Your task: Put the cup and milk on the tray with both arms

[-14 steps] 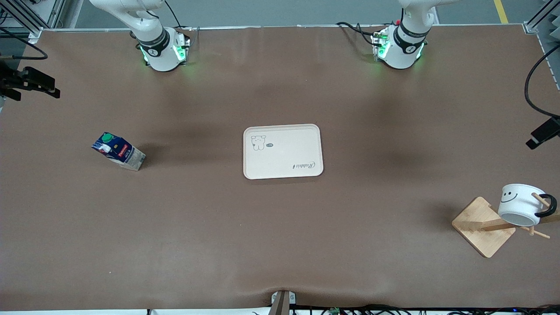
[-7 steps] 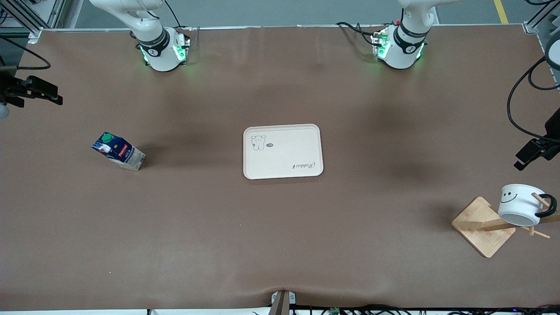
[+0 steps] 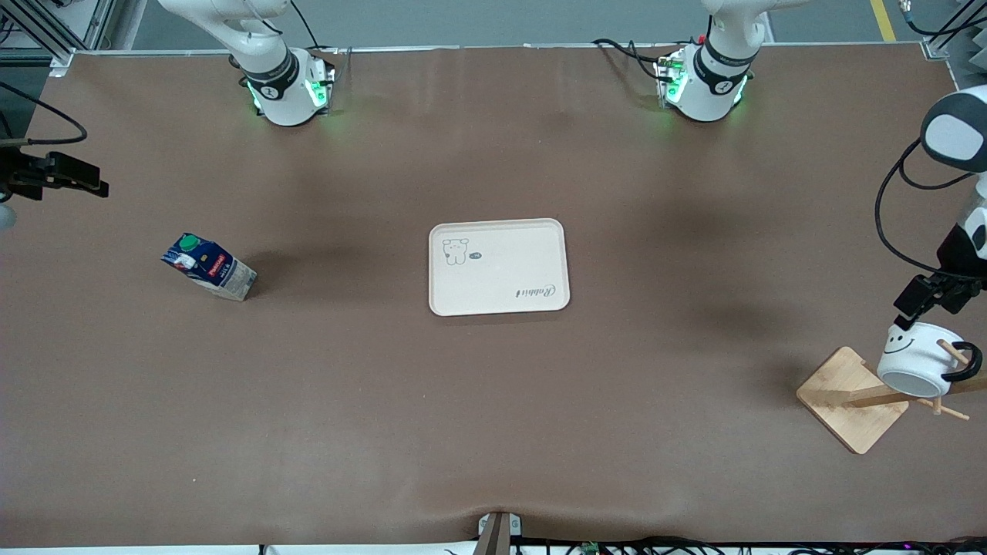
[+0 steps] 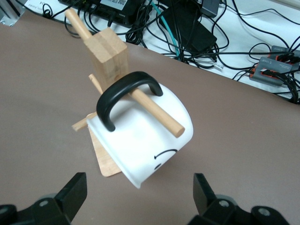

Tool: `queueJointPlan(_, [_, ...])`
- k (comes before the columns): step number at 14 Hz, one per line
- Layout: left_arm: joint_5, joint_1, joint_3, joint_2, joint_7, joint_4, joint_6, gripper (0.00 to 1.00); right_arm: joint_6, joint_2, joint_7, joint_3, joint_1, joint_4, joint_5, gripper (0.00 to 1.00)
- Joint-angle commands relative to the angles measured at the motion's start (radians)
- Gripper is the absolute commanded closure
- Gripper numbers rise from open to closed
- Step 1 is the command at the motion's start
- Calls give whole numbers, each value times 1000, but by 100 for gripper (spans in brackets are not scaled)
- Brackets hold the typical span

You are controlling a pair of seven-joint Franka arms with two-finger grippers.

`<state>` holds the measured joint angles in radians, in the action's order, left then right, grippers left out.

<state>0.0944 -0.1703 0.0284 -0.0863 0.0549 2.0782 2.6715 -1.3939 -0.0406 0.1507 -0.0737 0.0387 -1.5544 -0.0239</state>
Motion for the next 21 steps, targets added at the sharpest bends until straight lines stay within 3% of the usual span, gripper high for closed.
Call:
queueJointPlan(1, [34,0,-5,-41,-56,-4,79,0,12,-38,10,11,16,34,-21,0])
queueJointPlan(4, [155,2,-24,-78,-95,-35,85,0,3,-44,7,12,20,34,-19,0])
queueJointPlan(10, [452,-8,-35,-173,-453,-133,85,1,-2,-79,9,12,12,36,-18,0])
queueJointPlan(13, [452,-6,-35,-176,-474,-138,85,22,0,-104,12,14,15,57,-39,0])
queueJointPlan(17, [446,8,-36,-181,-475,-136,80,66,-19,-148,13,17,-14,83,-174,0])
queueJointPlan(19, [443,6,-56,-176,-475,-130,79,82,-20,-159,10,15,-14,83,-176,0])
queueJointPlan(21, [443,6,-79,-168,-471,-129,79,100,-11,-257,12,12,4,82,-157,0])
